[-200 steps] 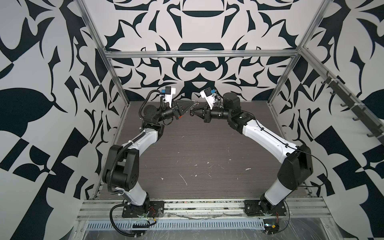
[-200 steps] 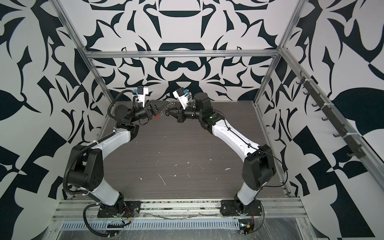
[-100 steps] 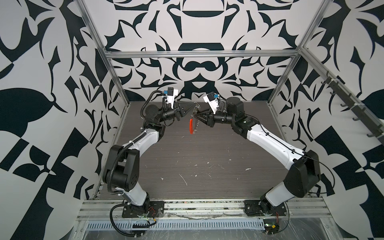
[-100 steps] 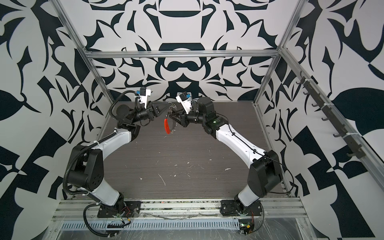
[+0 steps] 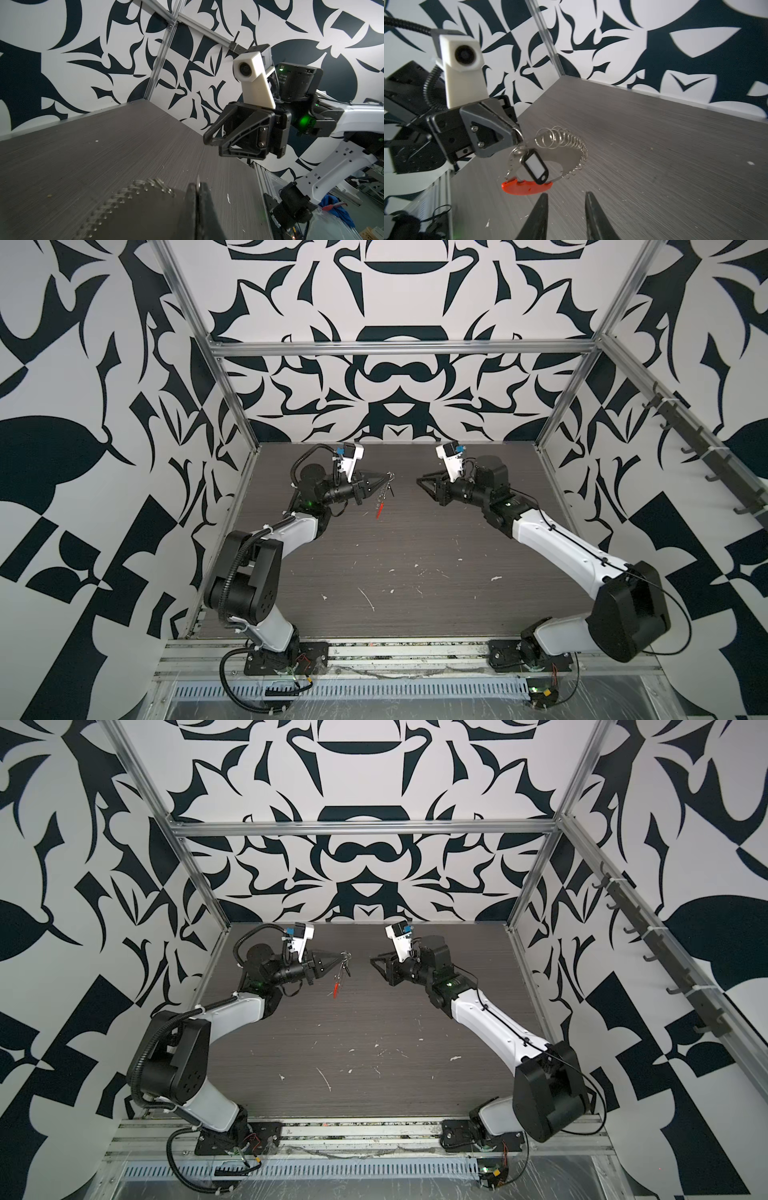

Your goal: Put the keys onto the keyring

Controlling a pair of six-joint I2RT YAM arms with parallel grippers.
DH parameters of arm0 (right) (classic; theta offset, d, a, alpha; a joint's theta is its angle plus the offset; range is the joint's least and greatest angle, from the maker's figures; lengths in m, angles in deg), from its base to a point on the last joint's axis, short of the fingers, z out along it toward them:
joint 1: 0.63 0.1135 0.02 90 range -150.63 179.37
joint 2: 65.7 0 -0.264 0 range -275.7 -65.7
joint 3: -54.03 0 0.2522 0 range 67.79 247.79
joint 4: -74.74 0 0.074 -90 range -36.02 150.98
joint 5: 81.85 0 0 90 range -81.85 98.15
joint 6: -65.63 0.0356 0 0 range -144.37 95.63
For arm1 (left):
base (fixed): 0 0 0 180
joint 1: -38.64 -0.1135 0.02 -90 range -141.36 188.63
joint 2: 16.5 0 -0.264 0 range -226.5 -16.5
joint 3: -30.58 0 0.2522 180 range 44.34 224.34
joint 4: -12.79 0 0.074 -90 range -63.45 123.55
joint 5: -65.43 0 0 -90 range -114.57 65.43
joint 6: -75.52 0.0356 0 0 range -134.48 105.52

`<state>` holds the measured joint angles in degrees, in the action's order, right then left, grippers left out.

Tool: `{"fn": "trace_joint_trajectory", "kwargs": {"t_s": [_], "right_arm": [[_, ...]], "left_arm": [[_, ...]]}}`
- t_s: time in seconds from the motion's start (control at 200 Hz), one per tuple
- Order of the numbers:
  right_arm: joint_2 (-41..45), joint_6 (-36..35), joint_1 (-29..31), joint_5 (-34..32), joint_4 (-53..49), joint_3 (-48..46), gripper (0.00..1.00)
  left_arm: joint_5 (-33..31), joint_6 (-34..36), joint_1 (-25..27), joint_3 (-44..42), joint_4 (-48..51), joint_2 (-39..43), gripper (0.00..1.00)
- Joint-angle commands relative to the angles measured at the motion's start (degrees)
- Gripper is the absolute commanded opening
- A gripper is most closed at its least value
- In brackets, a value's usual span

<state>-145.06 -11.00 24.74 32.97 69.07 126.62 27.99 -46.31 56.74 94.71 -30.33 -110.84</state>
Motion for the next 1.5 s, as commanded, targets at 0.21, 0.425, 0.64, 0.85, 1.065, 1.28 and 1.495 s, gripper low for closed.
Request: {"fn": "trace_joint_trajectory", "kwargs": {"t_s": [0.21,0.425,0.64,0.85,1.065,1.28,1.495], "right_arm": [[6.17,2.53,-2.86,-18.4,4.74,-4.77,0.33],[4.15,3.57,-2.95,-16.49,4.55,-3.81,0.32],[2.38,5.11,-2.95,-14.96,4.83,-3.31,0.32],[2.47,5.14,-2.94,-14.87,4.14,-3.4,0.32],[3.68,3.05,-2.95,-16.58,2.92,-4.2,0.32],[7.7,-1.2,-2.95,-31.95,3.35,-8.05,0.34],[13.21,-5.97,-3.2,-64.98,10.05,-19.96,0.42]], "left_arm": [[-3.56,-6.52,7.74,3.36,-18.99,-11.95,0.0],[-4.75,-8.46,7.12,0.86,-25.64,-18.71,0.0],[-4.12,-4.62,2.01,-2.08,-21.34,-20.23,0.03],[-2.88,-4.61,-2.3,-3.36,-21.69,-23.82,0.58],[-3.48,-5.54,-4.61,-7.78,-23.71,-20.67,1.0],[-6.76,0.31,-5.45,-11.95,-11.92,-11.1,0.99],[-12.3,12.85,-5.36,-13.02,13.06,2.41,1.0]]}}
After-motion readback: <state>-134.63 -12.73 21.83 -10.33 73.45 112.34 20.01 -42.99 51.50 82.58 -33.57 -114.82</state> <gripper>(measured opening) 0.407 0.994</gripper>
